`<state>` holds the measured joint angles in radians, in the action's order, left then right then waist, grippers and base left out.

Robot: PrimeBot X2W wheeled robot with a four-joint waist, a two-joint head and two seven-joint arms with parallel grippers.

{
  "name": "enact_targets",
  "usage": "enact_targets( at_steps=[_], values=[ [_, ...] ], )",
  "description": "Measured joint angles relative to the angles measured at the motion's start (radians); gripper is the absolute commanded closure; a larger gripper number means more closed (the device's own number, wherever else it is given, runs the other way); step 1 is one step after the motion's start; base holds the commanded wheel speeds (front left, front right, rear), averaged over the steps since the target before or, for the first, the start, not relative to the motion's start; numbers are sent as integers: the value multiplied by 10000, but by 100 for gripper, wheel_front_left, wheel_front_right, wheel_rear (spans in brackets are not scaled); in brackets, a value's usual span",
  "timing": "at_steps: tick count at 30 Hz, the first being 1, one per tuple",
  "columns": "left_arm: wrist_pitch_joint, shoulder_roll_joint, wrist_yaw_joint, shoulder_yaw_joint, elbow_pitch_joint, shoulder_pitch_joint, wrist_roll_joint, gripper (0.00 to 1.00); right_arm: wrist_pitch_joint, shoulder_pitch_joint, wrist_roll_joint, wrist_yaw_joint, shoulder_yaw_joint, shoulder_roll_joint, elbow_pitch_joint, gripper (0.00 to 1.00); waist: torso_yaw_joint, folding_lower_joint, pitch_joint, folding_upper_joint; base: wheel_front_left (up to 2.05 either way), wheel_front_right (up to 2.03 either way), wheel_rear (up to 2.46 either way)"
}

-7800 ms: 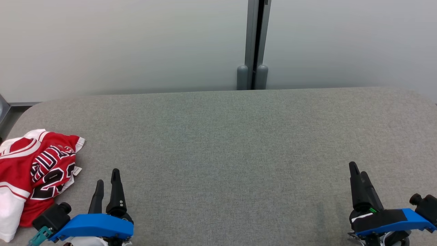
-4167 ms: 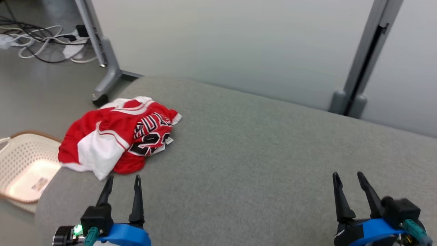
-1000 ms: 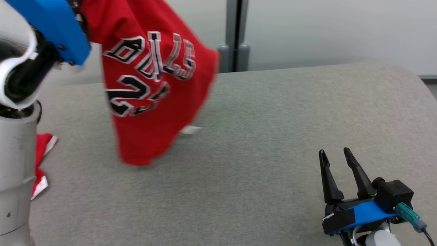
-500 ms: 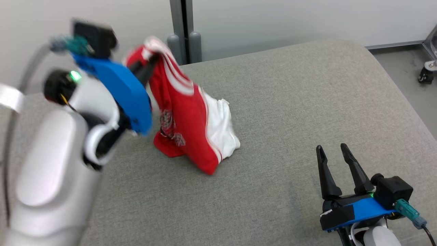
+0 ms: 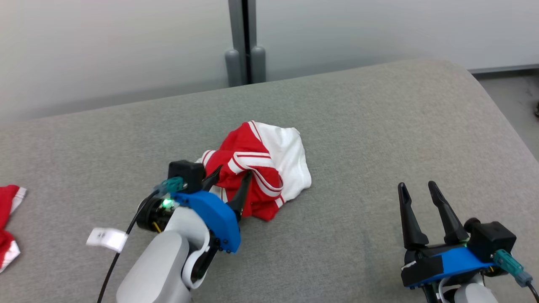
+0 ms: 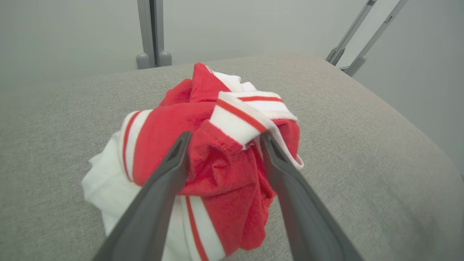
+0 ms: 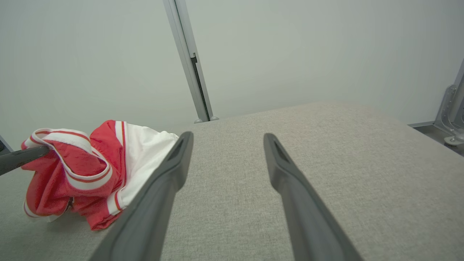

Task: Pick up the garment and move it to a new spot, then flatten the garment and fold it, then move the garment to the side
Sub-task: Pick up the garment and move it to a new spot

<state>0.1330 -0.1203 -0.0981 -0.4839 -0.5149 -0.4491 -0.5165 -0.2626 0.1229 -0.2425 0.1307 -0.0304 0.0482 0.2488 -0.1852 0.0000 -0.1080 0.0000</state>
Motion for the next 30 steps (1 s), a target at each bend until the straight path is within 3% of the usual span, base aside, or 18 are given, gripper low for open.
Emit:
enact_targets(
  at_steps=[5, 14, 21, 25, 30],
  values=[
    [-1089, -146, 12, 485, 629, 888, -376, 0, -2, -165, 140, 0, 198, -2, -8, 0, 473, -1, 321, 0, 0, 0, 0],
    [-3266, -1099, 727, 1547, 2004, 2373, -171, 0, 19, -430, 349, -2, 627, 0, -21, 0, 1148, -1, 699, 0, 0, 0, 0],
    [-3904, -1526, 999, 2313, 2190, 3053, 161, 0, 242, -545, 472, -2, 700, 0, -146, 0, 1357, -2, 912, 0, 0, 0, 0],
    [-3939, -1482, 1035, 2989, 2592, 3424, 508, 0, 359, -674, 416, -2, 660, 0, -188, 0, 1426, -1, 970, 0, 0, 0, 0],
    [-3946, -1039, 861, 3845, 2892, 4036, 965, 0, 418, -717, 320, 0, 617, 0, -194, 0, 1526, -1, 1039, 0, 0, 0, 0]
  ],
)
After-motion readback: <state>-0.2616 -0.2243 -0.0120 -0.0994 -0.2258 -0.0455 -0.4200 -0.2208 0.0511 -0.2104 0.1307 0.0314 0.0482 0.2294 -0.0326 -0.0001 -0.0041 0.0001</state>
